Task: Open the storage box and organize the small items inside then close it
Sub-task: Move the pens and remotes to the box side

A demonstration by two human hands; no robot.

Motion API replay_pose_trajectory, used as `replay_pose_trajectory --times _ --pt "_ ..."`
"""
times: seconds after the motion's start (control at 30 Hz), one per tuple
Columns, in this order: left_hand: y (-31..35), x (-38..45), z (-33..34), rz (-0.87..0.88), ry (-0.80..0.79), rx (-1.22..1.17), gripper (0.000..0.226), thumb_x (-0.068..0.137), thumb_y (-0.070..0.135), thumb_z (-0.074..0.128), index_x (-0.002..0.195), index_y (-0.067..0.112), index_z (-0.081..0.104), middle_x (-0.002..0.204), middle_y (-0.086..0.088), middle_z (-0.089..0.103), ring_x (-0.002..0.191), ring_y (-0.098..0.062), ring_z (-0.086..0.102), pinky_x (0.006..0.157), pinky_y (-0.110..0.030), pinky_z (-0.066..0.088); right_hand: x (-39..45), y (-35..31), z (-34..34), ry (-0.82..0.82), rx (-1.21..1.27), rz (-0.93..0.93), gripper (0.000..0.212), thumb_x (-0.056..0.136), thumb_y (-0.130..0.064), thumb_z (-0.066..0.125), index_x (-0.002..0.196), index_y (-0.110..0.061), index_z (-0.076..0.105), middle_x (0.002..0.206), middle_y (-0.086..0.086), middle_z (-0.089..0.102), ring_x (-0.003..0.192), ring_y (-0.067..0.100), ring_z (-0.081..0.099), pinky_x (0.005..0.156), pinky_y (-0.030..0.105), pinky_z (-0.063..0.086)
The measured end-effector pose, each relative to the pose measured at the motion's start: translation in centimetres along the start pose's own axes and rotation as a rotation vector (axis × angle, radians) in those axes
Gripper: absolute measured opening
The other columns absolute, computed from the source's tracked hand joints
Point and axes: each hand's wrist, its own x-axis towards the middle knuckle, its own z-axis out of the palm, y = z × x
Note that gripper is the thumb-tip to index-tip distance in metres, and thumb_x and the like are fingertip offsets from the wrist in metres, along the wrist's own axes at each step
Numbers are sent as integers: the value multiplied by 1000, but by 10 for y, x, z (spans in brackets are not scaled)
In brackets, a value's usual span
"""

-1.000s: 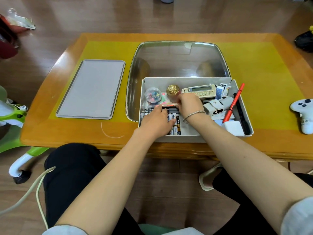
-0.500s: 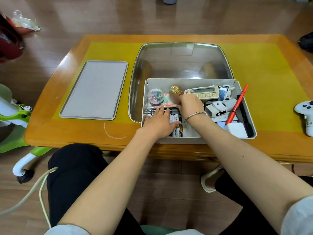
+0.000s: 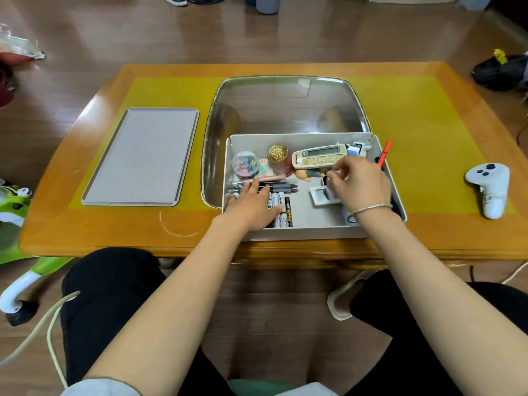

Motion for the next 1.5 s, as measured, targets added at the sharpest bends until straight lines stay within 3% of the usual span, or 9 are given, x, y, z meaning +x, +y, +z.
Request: replay_pose_trajectory --times 0.13,0.33,0.47,0.57,0.83,1.07,1.23,1.5 --pt "0 0 0 3 1 0 72 97 56 35 154 20 9 161 -6 -8 148 -26 -5 116 -55 8 2 34 -19 101 13 175 15 82 -27 63 95 -21 59 102 6 65 96 32 59 68 33 40" --pt "-1 2 2 8 13 -6 72 97 55 37 154 20 10 161 -6 -7 148 -26 -4 118 -53 10 -1 51 -17 17 -71 290 77 73 -28 73 137 -11 34 133 16 45 123 37 42 94 48 38" --pt "-3 3 3 11 13 -12 72 97 55 38 154 20 11 161 -6 -6 148 -26 -4 118 -53 11 0 51 -9 -59 -91 308 91 71 -25 74 144 -13 21 135 17 41 125 38 40 95 49 38" --pt "-3 4 2 16 7 -7 72 97 54 39 154 20 11 161 -6 -8 148 -26 -5 118 -52 11 4 53 -6 -58 -72 326 82 73 -21 70 141 -11 25 131 18 41 119 40 44 90 48 43" --pt "-3 3 1 18 4 -4 71 97 54 39 154 20 11 161 -6 -8 148 -27 -5 118 -53 12 8 64 -7 38 -71 313 35 84 -16 54 116 -3 53 117 20 50 103 40 53 79 40 43" --pt "-2 2 1 13 7 -4 71 97 54 39 154 19 11 161 -6 -8 148 -26 -5 118 -52 11 7 68 -8 68 -90 278 36 82 -18 60 117 -10 54 116 14 52 99 37 56 73 39 43" --pt "-2 3 2 12 5 -3 71 97 53 39 154 20 12 161 -5 -8 148 -26 -4 118 -52 11 5 70 -7 -53 -181 283 55 73 -11 70 122 -15 45 119 12 49 99 37 57 67 35 38" --pt "-3 3 1 17 3 -8 71 97 53 40 154 19 13 161 -6 -7 148 -26 -4 118 -52 12 10 65 -11 55 -165 227 21 90 -16 49 103 0 53 109 23 53 95 42 55 70 42 40"
